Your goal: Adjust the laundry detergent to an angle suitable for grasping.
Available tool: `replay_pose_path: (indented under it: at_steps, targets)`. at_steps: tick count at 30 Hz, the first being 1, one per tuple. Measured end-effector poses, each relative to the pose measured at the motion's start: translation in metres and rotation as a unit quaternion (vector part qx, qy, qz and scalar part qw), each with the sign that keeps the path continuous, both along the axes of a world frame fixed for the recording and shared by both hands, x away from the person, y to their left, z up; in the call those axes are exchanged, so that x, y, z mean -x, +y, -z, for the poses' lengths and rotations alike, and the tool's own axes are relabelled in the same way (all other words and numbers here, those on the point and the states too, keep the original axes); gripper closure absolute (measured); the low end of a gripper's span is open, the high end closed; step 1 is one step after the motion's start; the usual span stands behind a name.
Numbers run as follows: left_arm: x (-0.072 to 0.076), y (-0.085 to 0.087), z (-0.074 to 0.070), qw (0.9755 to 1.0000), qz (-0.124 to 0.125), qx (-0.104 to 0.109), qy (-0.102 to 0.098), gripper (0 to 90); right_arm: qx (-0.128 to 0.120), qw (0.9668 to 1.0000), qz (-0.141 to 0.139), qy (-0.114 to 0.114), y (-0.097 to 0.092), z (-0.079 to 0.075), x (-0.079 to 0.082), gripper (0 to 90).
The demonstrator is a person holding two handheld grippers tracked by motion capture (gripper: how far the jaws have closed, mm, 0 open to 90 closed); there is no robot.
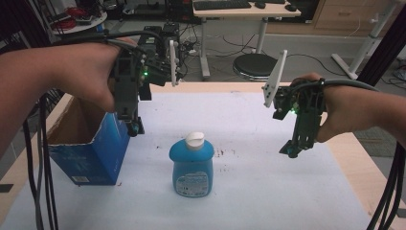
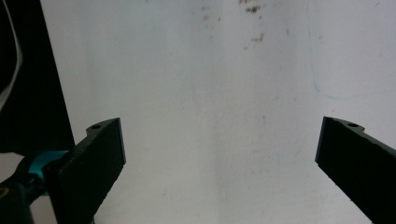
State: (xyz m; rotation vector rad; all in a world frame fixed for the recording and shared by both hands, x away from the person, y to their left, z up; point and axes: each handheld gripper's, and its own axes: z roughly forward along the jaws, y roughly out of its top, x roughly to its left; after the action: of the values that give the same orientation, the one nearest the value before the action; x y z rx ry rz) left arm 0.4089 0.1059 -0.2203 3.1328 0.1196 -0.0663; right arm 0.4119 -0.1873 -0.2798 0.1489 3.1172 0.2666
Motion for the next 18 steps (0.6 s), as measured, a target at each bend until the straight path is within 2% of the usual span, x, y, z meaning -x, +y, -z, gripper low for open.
replay_pose_path:
  at_steps: [1, 7, 13, 18]
  targets:
    - [0.001, 0.0, 0.0, 1.0, 0.0, 0.001, 0.001, 1.7, 0.014, 0.9999, -0.003, 0.005, 0.003, 0.009, -0.002, 0.6]
    - [0.004, 0.002, -0.002, 1.0, 0.003, -0.001, 0.001, 1.7, 0.038, 0.9992, -0.002, 0.014, 0.006, 0.026, -0.009, 0.6]
    - [0.006, 0.005, -0.001, 1.0, 0.003, -0.001, 0.002, 1.7, 0.042, 0.9989, 0.002, 0.019, 0.007, 0.03, -0.012, 0.5]
    - [0.007, 0.007, -0.002, 1.0, 0.003, 0.002, 0.0, 1.7, 0.041, 0.999, -0.002, 0.014, 0.01, 0.031, -0.011, 0.6]
